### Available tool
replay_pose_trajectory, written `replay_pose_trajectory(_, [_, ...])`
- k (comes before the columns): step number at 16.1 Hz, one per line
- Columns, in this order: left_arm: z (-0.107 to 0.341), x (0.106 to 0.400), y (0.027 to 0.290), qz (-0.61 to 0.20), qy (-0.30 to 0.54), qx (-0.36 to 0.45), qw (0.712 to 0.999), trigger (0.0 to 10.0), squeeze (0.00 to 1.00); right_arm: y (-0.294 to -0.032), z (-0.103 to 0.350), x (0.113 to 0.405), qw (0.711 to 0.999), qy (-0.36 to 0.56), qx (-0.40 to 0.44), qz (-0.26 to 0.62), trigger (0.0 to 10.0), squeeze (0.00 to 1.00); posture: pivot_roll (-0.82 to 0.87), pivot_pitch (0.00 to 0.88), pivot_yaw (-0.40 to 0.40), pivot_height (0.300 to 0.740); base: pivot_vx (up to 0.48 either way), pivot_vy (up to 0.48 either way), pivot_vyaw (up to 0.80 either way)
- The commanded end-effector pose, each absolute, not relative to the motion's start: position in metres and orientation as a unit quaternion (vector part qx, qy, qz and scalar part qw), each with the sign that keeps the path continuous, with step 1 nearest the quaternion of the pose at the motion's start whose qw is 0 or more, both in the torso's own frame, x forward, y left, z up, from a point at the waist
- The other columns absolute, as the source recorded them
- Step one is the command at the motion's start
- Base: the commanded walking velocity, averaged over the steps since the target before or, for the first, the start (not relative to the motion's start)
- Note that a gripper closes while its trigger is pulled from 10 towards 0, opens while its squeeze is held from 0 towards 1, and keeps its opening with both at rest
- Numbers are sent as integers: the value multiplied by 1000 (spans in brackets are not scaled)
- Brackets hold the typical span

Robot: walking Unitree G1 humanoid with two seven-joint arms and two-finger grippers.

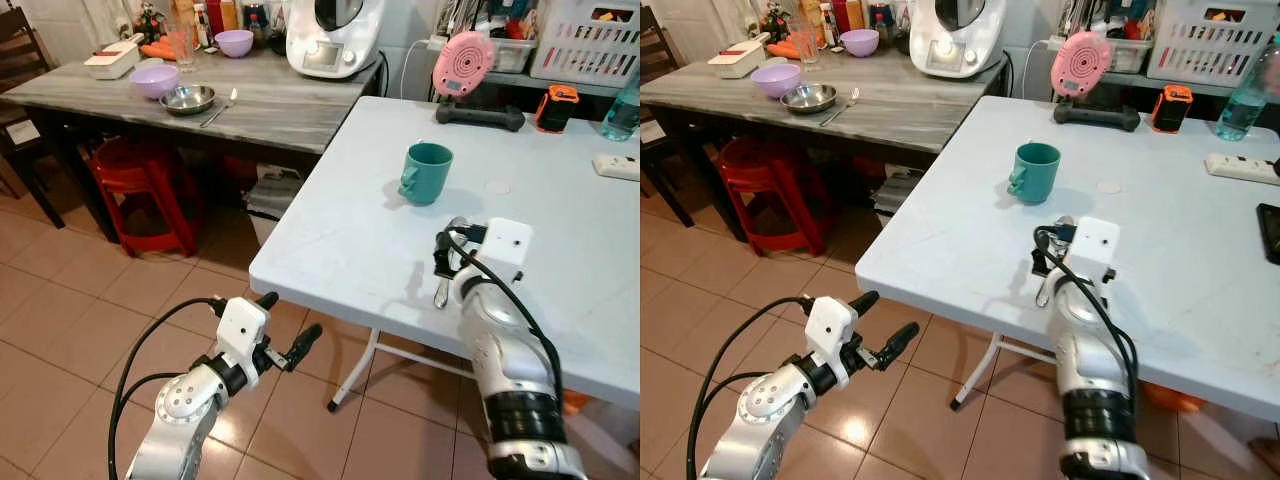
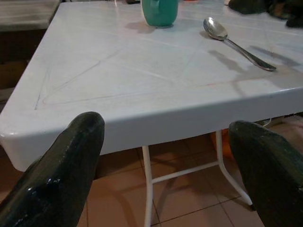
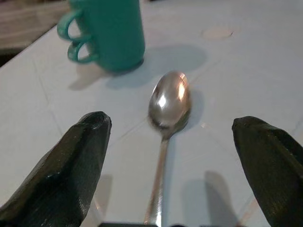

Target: Setting the table

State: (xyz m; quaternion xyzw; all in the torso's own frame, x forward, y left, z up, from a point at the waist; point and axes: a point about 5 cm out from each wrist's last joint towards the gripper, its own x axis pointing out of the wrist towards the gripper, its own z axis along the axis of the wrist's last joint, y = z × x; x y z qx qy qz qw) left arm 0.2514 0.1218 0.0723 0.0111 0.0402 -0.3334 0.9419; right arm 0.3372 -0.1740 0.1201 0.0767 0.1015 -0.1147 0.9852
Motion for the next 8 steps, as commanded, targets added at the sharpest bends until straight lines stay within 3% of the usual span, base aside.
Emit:
replay_pose_trajectory(1, [75, 251, 124, -341, 41, 17, 939, 10000, 0, -169, 120, 341, 984, 113, 78, -112, 10000, 0, -46, 49, 34, 740, 0, 0, 0])
replay_pose_trajectory(8, [79, 248, 123, -368, 40, 8, 929, 10000, 0, -168, 114, 360, 982, 146, 55, -108, 10000, 0, -41, 49, 33, 740, 0, 0, 0])
